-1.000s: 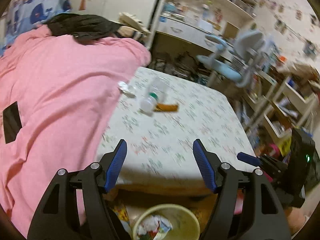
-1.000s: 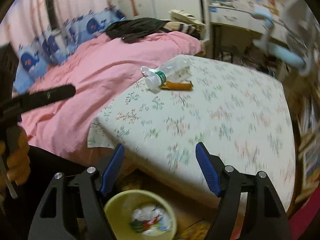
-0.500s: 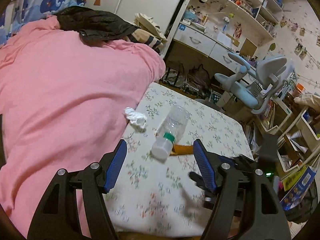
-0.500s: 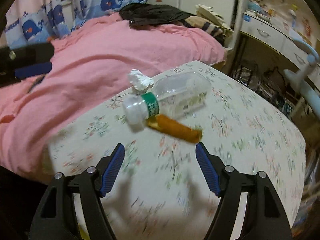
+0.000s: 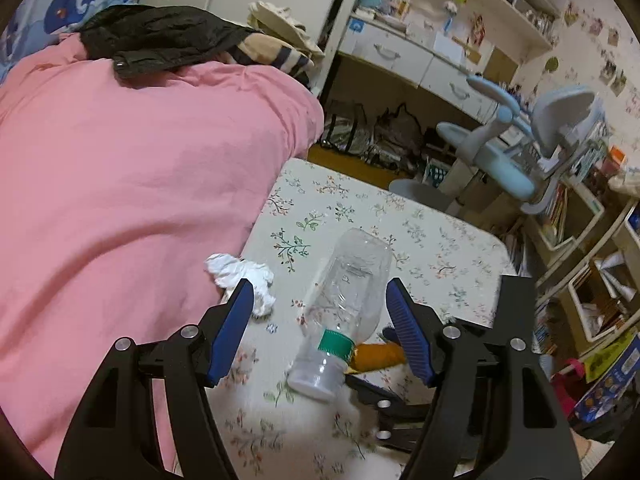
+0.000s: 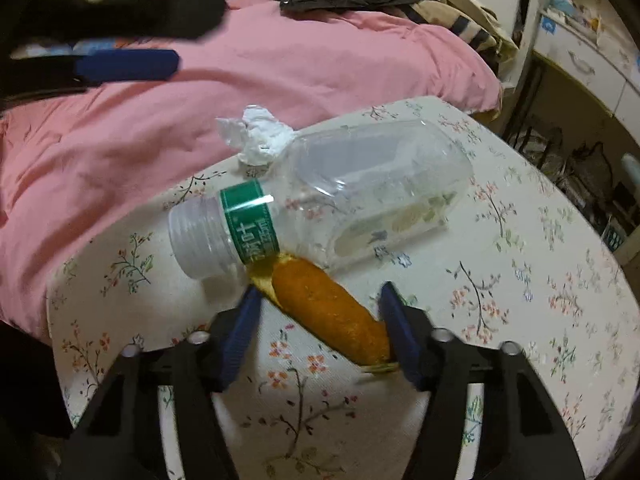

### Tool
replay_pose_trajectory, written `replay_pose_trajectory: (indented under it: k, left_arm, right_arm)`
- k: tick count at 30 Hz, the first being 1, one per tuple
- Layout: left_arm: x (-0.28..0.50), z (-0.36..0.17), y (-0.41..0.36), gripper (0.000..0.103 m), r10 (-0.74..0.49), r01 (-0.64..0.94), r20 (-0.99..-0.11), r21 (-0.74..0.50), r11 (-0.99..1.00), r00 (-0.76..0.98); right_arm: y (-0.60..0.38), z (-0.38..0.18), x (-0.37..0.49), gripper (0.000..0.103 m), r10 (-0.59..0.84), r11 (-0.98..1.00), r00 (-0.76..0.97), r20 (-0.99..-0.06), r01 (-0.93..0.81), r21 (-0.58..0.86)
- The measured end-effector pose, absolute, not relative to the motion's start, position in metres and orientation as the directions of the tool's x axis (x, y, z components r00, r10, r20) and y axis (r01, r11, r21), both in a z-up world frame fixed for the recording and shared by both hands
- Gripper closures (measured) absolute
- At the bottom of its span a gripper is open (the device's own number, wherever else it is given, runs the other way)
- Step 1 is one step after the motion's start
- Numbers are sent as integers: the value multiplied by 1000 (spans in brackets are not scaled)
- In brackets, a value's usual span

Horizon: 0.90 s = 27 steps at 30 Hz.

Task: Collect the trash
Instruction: 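Grasp the orange item with the right tool while the left tool grasps the clear bottle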

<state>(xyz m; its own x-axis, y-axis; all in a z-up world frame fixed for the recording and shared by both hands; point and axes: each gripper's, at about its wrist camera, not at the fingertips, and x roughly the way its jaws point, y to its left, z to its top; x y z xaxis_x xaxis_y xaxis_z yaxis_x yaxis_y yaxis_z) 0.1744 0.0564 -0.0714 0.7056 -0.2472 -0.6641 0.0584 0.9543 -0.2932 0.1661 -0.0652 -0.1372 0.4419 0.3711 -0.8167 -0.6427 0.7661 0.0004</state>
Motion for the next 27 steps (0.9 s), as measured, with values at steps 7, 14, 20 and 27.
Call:
replay_pose_trajectory:
  k: [7, 14, 20, 27]
  left_arm:
    - [203, -88, 20, 37, -233, 143, -703, -185, 972, 672]
    - [225, -105, -22, 37, -174, 230, -753, -31, 973, 635]
    - [241, -124, -32, 38, -96, 221, -785, 53, 974, 611]
    - [239, -129, -35, 49, -122, 258, -786, 49, 965, 606]
  right_arm:
    - [-107, -133, 135, 81, 341, 822, 422, -840, -568, 49]
    - [-152, -128, 87, 82, 315, 890, 399, -861, -440, 121]
    - [-164, -127, 67, 82, 332, 912, 376, -865, -362, 192]
    - [-163, -127, 70, 82, 363, 909, 363, -858, -341, 240]
